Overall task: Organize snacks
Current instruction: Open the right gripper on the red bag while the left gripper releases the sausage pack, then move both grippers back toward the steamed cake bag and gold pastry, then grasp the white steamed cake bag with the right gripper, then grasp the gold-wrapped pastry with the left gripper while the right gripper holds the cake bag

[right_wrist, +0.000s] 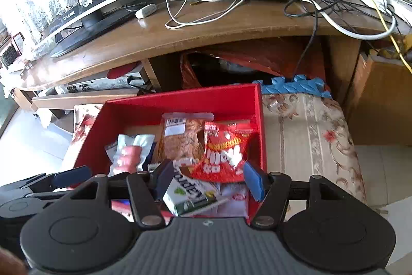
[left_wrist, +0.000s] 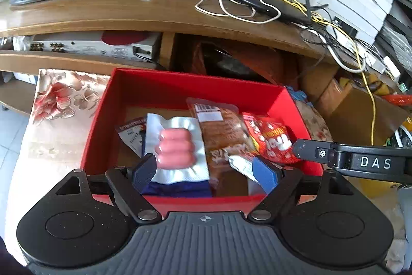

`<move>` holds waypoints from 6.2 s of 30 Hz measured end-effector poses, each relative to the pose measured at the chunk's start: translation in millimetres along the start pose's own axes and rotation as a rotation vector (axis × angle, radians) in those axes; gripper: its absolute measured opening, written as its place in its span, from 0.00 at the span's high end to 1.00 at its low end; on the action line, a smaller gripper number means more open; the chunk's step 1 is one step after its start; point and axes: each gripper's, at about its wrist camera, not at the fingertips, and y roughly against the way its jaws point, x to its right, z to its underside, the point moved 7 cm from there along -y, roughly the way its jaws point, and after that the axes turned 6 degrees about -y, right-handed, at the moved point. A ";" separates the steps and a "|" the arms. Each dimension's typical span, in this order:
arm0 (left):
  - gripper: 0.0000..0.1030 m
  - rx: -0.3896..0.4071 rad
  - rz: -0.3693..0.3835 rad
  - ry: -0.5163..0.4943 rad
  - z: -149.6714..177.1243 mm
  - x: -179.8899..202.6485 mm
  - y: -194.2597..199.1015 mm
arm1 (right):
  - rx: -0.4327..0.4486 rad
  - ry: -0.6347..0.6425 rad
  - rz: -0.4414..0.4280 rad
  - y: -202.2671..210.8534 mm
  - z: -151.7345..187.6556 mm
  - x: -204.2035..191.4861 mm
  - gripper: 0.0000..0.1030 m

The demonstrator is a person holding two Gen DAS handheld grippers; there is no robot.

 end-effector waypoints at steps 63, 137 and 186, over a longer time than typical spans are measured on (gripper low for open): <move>0.11 -0.277 -0.044 -0.048 137.9 92.5 -7.1 | -0.066 -0.086 -0.064 76.8 80.1 84.5 0.34; 0.00 -0.245 0.060 -0.321 153.1 96.4 -6.8 | -0.354 0.140 0.083 -50.7 93.4 47.7 0.00; 0.52 -0.185 -0.019 -0.180 139.1 50.8 37.5 | -0.145 0.196 0.072 42.2 105.9 30.6 0.31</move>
